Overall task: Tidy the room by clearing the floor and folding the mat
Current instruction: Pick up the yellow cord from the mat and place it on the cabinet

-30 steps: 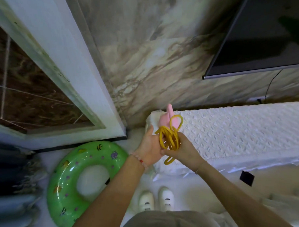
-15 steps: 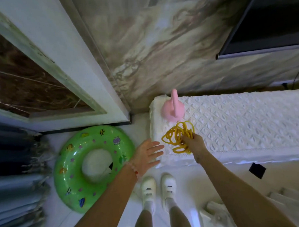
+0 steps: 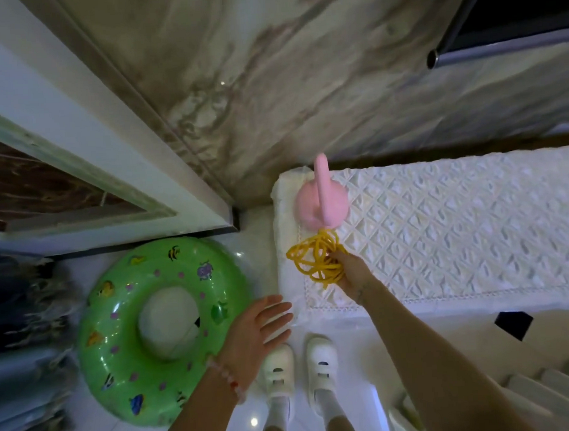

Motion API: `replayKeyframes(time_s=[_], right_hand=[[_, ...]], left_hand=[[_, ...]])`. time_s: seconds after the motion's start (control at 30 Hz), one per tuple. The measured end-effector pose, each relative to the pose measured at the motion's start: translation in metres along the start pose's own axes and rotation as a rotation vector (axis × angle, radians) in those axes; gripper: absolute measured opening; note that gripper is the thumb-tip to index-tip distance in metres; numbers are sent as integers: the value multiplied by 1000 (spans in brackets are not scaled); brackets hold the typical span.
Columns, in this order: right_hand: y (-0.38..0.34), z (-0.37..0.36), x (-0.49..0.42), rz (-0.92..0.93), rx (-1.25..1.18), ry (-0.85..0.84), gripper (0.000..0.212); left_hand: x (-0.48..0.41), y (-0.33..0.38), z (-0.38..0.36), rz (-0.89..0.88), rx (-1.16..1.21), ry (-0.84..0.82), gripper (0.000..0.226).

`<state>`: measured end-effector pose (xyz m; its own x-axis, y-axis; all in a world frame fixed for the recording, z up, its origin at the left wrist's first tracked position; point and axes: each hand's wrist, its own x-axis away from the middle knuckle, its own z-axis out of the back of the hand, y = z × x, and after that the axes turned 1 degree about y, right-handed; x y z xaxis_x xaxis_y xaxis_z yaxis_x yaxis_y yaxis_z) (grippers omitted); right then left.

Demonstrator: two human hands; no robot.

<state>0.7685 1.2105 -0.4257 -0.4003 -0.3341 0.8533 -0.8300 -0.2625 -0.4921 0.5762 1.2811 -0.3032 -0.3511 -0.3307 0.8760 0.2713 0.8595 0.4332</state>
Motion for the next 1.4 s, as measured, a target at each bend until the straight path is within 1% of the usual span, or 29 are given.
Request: replayKeyframes(time_s=[0.07,0.13,0.17,0.23,0.27,0.3,0.33,0.43,0.5,0.6,0.67,0.8,0.83,0.93,1.03,1.17,1.3,1.4], right_hand=[[5,7,-12,-31,147,51,17],[9,17,-19,-31,451,141,11],[12,22,-22,-21,600,179,12],[16,31,-27,-38,818,218,38],[16,35,-25,-51,897,234,47],[15,36,-23,-54,944,251,51],[14,37,-21,-52,938,257,52],[8,37,-14,1,696,269,51],[5,38,-7,59,580,270,51],[2,41,6,66,472,244,60],[1,44,16,66,397,221,55],[-1,49,37,41,330,260,40],[-1,50,44,20,327,271,40],[-1,58,59,-7,301,231,39],[-13,58,92,-20,151,214,36],[-17,54,138,36,68,161,26],[-10,46,176,109,11,159,23],[-13,36,203,172,-17,110,21]], left_hand=[[-5,-7,3,-1,11,-10,29],[-8,-11,4,3,14,-15,30],[-8,-13,4,7,16,-11,30],[-8,-14,2,10,13,1,29],[-8,-14,1,10,8,6,29],[-9,-14,-1,11,2,11,28],[-9,-14,-3,13,-3,19,27],[-10,-11,-7,16,-12,25,27],[-11,-8,-11,9,-12,8,27],[-9,-5,-18,-22,-46,-23,28],[-6,-3,-24,-35,-61,-41,28],[3,1,-32,-34,-75,-61,26],[7,2,-33,-33,-77,-64,26],[21,9,-34,-36,-72,-67,25],[41,17,-38,-67,-74,-69,23],[65,25,-45,-103,-106,-96,22],[88,30,-52,-144,-146,-113,21],[103,36,-59,-193,-177,-102,21]])
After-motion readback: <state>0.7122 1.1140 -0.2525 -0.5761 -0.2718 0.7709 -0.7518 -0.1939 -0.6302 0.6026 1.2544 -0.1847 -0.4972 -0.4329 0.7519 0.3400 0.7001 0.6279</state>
